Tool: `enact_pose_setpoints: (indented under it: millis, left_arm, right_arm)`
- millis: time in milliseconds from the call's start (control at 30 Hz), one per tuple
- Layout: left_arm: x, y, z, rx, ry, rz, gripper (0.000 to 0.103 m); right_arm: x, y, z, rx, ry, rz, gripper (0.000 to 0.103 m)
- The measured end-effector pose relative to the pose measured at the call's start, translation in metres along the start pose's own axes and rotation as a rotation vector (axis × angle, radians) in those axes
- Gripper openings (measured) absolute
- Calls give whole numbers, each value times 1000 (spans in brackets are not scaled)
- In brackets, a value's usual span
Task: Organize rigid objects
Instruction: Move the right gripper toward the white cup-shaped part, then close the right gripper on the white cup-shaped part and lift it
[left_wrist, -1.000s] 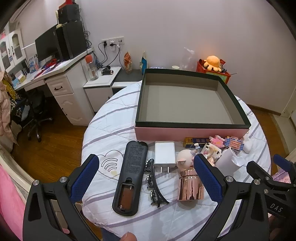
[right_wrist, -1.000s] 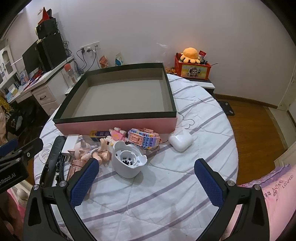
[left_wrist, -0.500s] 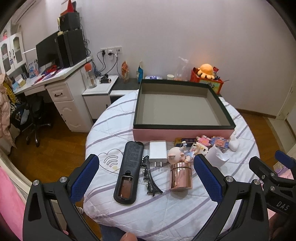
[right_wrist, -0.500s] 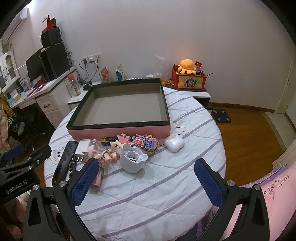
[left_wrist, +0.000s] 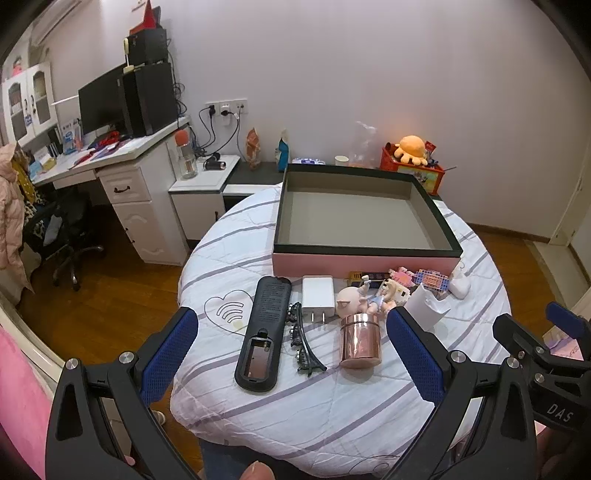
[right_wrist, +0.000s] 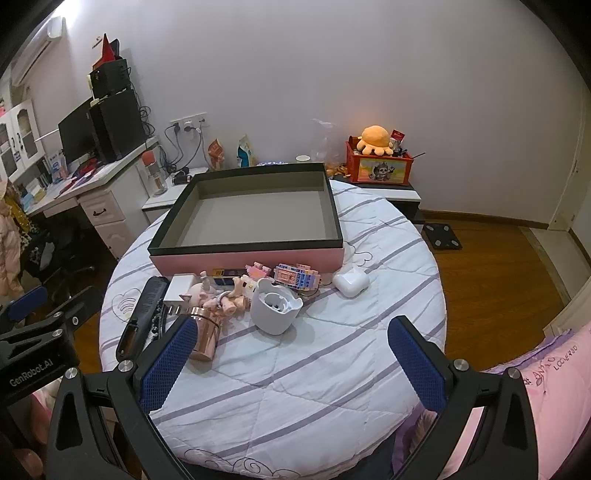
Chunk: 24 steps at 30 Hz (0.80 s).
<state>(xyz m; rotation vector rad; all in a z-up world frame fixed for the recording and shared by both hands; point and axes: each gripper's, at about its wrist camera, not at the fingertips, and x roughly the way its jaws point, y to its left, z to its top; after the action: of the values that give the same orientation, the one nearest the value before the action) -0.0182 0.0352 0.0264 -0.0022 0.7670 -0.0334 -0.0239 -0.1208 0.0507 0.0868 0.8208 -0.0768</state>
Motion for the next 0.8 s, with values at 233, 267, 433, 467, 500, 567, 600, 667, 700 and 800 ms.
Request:
enact_pose_setpoints:
  millis: [233,267,433,467,500,567,600,667,700,800]
  left_arm:
    - [1,1,-1,1,4,2,103]
    - [2,1,-1,0,11,2,103]
    - [15,2,-2,2,42,7,103]
    - [18,2,-2,1,51,6,103]
    - [23,2,-2,2,62,6,103]
    - [32,1,-2,6,77,7,103]
    - [37,1,-3,7,85,8,103]
    - [47,0,-2,7,101,6,103]
    - [53,-1,-2,8,112,5,103]
    - [68,-3,-2,15,131,4,103]
  right_arm:
    - [4,0,-1,10,11,-1,103]
    - [5,-1,-1,11,14,-2,103]
    - [20,-5,-2,20,35,-2,103]
    - [27,-5,-3,22,45,-1,103]
    - [33,-5,-4,23,58,-4,103]
    - [49,-7,-7,23,90,-5,103]
    - [58,-8,-8,26,106,-4,103]
    - [71,-8,-11,30,127,-1,103]
    - [80,-8,-11,29,137,1,103]
    - [100,-9,-12,28,164,2,103]
